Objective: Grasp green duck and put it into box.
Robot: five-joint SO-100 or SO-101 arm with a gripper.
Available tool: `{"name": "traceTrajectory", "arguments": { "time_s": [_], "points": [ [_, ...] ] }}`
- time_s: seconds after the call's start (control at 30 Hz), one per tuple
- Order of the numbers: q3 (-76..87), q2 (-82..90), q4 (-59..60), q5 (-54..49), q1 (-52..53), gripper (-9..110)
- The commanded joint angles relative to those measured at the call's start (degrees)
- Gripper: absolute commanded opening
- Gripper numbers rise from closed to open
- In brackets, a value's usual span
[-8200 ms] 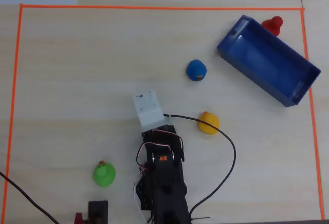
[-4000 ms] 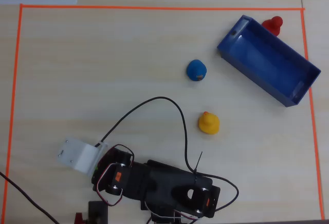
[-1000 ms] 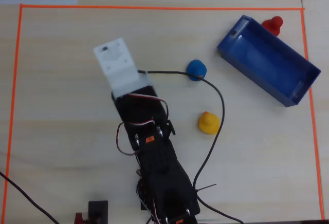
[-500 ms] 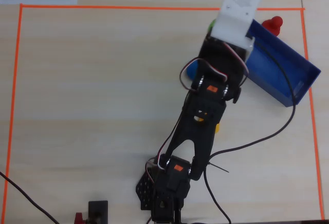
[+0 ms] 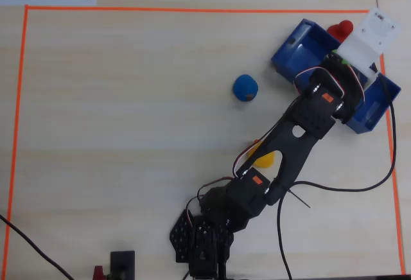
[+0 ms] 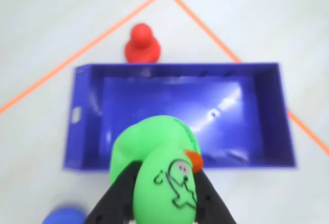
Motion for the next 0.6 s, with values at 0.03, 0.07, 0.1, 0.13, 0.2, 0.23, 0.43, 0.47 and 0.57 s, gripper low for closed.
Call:
{"name": "traceTrajectory", "arguments": {
  "time_s": [0.03,0.07,0.1,0.13,0.2,0.23,0.43,0.47,0.57],
  "points": [
    [-2.9,-4.22,-8.61,-0.62,0.79,0],
    [-3.96,-5.8,-9.32,-0.62,0.79,0],
    [-4.92,-7.38,-9.93,-0.62,0.88,0],
    [-5.71,-8.79,-10.72,-0.62,0.97,0],
    [-7.03,-11.43,-11.78,-0.88,1.05,0],
    [-7.38,-12.39,-12.3,-0.97,1.14,0],
    [-6.86,-16.35,-13.18,-2.29,1.93,0],
    [-6.59,-16.87,-13.18,-2.55,2.11,0],
    [-4.83,-18.54,-14.77,-3.78,2.55,0]
  ]
}}
